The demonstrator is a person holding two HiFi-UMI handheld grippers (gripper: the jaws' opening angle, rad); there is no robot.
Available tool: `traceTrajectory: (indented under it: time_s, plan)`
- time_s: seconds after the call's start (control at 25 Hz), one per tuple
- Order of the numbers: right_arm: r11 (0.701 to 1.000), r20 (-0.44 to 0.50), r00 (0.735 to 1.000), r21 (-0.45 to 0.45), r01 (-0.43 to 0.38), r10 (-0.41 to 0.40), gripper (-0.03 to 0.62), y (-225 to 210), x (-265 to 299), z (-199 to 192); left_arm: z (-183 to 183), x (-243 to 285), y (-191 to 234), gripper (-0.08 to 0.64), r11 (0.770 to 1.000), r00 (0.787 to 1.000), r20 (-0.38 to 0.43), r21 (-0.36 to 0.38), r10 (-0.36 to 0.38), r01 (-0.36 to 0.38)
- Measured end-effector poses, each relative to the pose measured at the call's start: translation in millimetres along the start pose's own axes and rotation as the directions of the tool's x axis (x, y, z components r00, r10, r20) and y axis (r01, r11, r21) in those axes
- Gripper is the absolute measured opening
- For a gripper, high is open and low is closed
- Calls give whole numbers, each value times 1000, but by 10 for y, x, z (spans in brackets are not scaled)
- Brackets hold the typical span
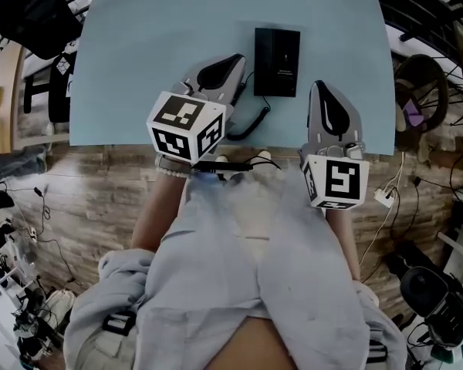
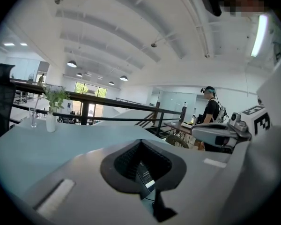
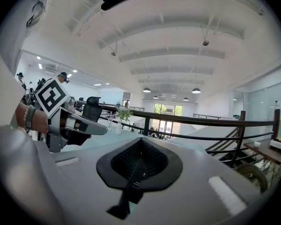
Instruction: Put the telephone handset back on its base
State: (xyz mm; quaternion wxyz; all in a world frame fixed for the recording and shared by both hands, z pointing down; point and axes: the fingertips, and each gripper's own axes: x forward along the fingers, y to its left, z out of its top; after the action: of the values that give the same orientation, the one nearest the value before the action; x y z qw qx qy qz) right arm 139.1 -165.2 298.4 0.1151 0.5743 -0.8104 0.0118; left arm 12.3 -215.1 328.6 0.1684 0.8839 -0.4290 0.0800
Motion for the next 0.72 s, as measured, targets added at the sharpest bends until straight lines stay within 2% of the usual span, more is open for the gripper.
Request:
traceTrajectory:
  time_s: [0.2,0.72]
  plan:
    - [1000,8,1000,8,3,-4,6,77,-14,54,21,-104,-26,3,999,999,7,8,-38,38]
    - [1000,19,1000,-6,8,-8,6,200,-23,130,77,-285,26,3,999,999,26,24,-45,44]
